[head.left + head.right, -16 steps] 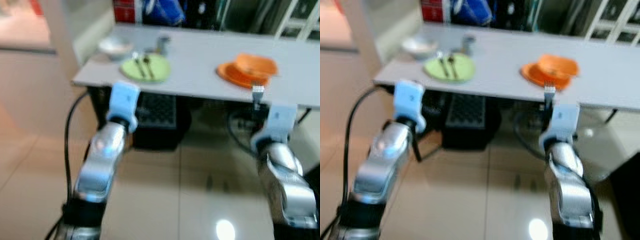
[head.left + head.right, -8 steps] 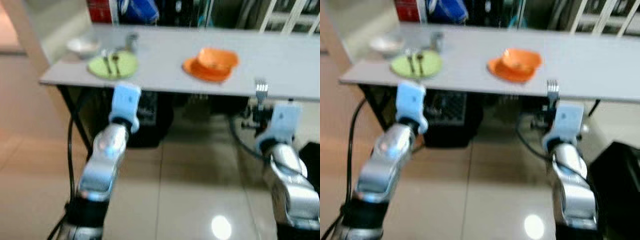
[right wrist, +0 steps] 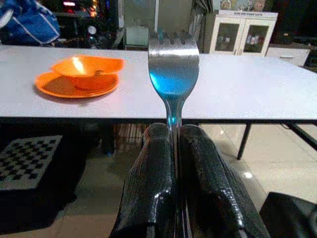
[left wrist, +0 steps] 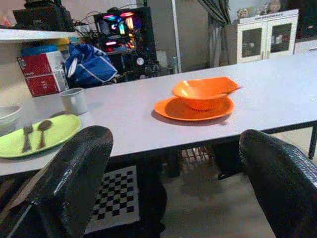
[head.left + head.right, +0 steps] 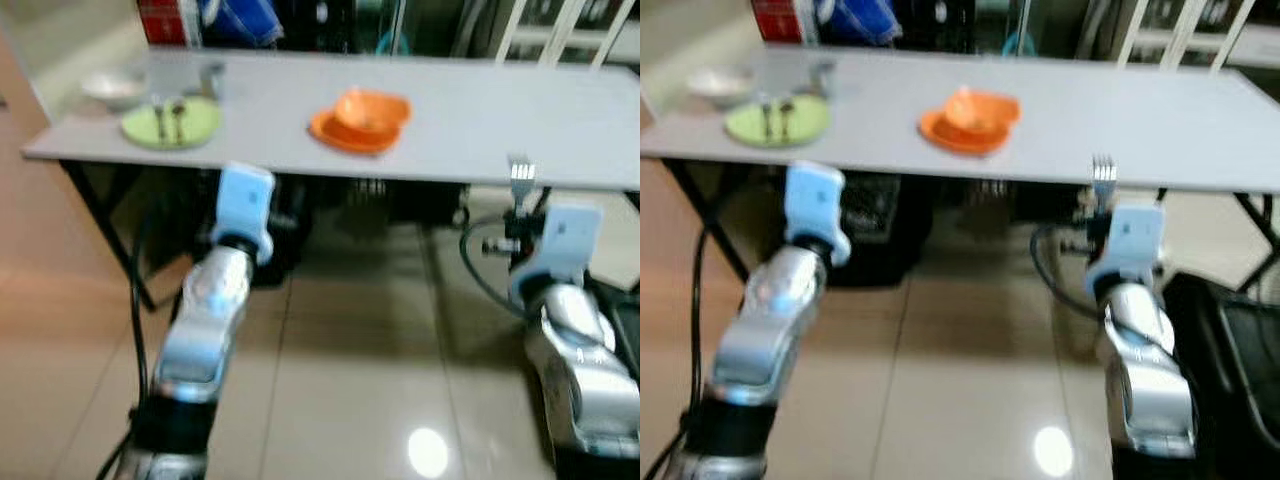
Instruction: Setting the table
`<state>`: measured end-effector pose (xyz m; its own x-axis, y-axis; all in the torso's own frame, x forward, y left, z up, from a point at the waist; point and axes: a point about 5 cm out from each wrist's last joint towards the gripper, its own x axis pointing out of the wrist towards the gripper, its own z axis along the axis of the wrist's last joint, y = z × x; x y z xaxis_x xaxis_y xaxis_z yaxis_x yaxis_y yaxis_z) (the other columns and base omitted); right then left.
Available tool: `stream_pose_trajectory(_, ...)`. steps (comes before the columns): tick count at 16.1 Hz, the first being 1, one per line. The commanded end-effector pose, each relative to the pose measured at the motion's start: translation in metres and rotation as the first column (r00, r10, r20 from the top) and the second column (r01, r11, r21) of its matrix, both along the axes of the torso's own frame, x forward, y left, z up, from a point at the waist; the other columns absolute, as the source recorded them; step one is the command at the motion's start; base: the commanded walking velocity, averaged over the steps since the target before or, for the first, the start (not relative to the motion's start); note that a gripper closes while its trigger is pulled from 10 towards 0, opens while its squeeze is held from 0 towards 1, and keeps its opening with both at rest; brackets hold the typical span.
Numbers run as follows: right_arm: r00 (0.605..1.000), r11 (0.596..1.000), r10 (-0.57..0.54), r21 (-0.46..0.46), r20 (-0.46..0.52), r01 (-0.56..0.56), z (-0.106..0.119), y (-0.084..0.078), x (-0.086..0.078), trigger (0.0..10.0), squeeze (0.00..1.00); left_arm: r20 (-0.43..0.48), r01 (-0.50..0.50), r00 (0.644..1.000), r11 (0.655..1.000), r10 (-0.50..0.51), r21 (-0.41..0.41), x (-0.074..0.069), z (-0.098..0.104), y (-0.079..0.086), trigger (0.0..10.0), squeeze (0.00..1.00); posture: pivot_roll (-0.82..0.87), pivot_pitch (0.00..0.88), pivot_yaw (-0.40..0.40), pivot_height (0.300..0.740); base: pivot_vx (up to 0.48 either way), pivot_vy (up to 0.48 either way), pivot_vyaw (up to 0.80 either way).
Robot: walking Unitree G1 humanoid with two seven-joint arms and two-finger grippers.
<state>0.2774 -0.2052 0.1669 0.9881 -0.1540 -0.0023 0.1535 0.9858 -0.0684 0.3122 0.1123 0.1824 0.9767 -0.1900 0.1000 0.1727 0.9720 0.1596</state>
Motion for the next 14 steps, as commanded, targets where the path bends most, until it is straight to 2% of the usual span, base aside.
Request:
stream_pose_trajectory(1,1.0,1.0,-0.005,-0.001,0.012,0.005,0.005,-0.002,0.0,10.0,0.0,0.0,0.013,1.0,1.0,-0.013,-0.003,0.001,0.003,-0.004,10.0,0.0,-0.15,0.0,0.005,0.74,0.0,0.0,0.0)
stream_pose_trajectory(6,1.0,1.0,0.004,0.002,0.02,-0.004,0.009,0.001,0.002,10.0,0.0,0.031,0.064,0.997,0.998,-0.064,0.008,-0.001,0.007,-0.008,10.0,0.0,-0.15,0.0,-0.001,0.74,0.049,0.0,0.0)
stream_pose_trajectory(14,0.999,1.0,0.021,0.013,0.035,-0.021,0.016,0.005,0.007,10.0,0.0,0.042,0.101,0.994,0.995,-0.101,-0.011,0.001,0.012,-0.011,10.0,0.0,-0.13,0.0,-0.01,0.74,0.377,0.0,0.0)
